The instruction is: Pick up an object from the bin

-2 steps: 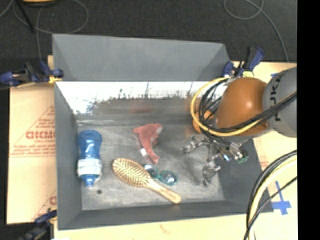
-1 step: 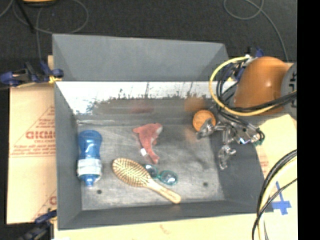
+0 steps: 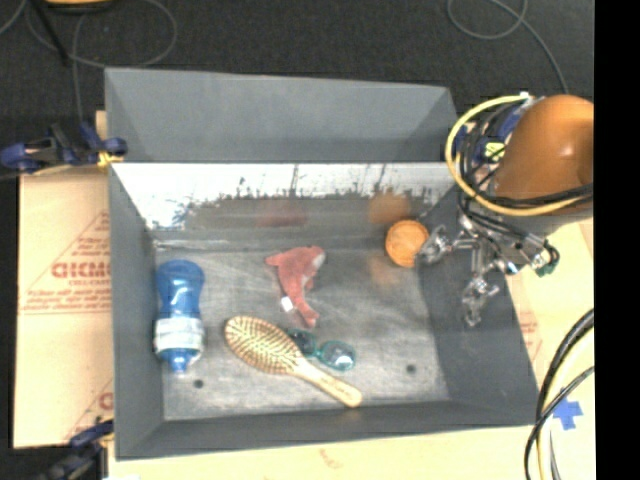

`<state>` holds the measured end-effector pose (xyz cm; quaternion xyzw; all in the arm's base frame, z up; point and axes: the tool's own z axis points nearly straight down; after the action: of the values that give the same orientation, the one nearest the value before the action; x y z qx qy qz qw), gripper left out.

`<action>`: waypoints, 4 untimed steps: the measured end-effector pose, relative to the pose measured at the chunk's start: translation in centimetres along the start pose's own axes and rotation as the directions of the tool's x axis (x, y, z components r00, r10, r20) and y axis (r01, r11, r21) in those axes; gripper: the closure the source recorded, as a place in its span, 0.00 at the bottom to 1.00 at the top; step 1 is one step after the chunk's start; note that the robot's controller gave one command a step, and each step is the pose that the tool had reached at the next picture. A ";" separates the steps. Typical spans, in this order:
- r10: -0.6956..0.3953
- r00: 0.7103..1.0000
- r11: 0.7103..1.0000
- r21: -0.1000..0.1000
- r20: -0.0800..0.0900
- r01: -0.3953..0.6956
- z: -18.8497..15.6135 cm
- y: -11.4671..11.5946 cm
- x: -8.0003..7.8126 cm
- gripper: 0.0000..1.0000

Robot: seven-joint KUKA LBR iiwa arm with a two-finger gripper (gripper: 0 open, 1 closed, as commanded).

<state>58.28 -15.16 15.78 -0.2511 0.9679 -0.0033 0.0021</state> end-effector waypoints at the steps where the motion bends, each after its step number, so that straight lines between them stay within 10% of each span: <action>1: -0.069 0.998 0.998 -0.003 0.005 0.069 1.4 -1.8 -2.5 0.00; 2: -0.121 0.993 0.993 0.001 0.005 0.121 5.8 0.7 -7.6 0.00; 3: -0.150 0.989 0.989 0.003 0.010 0.150 8.1 -0.5 -7.7 1.00; 4: -0.150 0.989 0.989 0.002 0.010 0.150 8.1 -0.4 -7.7 1.00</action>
Offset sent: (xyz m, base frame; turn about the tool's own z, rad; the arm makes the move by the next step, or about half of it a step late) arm 0.0651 0.0505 -0.0651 -0.1287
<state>65.28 -11.84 7.71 -0.3230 0.9464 -0.0029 0.0069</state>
